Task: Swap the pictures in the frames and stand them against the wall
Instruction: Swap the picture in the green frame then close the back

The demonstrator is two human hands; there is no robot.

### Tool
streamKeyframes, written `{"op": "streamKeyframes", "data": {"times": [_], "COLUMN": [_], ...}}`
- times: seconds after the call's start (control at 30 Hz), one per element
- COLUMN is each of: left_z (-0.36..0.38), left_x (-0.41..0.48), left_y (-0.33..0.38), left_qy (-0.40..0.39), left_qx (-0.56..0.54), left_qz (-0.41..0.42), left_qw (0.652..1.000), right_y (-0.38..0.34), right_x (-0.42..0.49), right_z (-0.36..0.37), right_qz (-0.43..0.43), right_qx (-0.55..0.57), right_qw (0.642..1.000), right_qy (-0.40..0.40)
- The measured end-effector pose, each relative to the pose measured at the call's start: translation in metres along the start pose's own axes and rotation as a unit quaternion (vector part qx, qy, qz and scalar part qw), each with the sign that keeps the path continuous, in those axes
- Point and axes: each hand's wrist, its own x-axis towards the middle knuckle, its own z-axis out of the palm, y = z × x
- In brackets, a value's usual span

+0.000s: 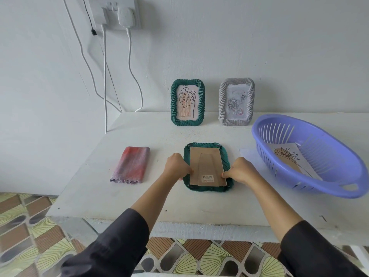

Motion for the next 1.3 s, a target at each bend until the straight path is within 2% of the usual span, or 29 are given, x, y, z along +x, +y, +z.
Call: {"op": "streamKeyframes", "data": {"times": [0.37,0.73,1.07,1.13,1.2,1.3], "left_z": [0.008,0.006,0.001,0.000,-0.005,-0.015], "left_x": [-0.004,-0.004,-0.010,-0.011,-0.015,-0.021], "left_y": [-0.001,-0.002,-0.001,-0.002,-0.002,-0.006], "left_qy": [0.017,0.018,0.000,0.002,0.006,-0.033], "left_qx": [-0.009,0.030,0.094,0.099,0.111,0.121], "left_qz": [0.001,0.016,0.031,0.052,0.108,0.185], "left_qw": [1.000,0.999,0.995,0.994,0.988,0.975], "right_y": [0.001,0.001,0.003,0.003,0.003,0.007], "right_x": [-0.005,-0.012,-0.020,-0.025,-0.031,-0.036], "right_z": [0.000,0.000,-0.001,-0.002,-0.004,-0.009], "right_qz": [0.001,-0.004,-0.019,-0.039,-0.085,-0.162], "right_qx": [0.051,0.063,0.011,-0.018,-0.037,-0.025], "right_qw": [0.999,0.998,1.000,0.999,0.995,0.986], "right_qy": [0.001,0.012,-0.004,0.010,0.032,0.006]}}
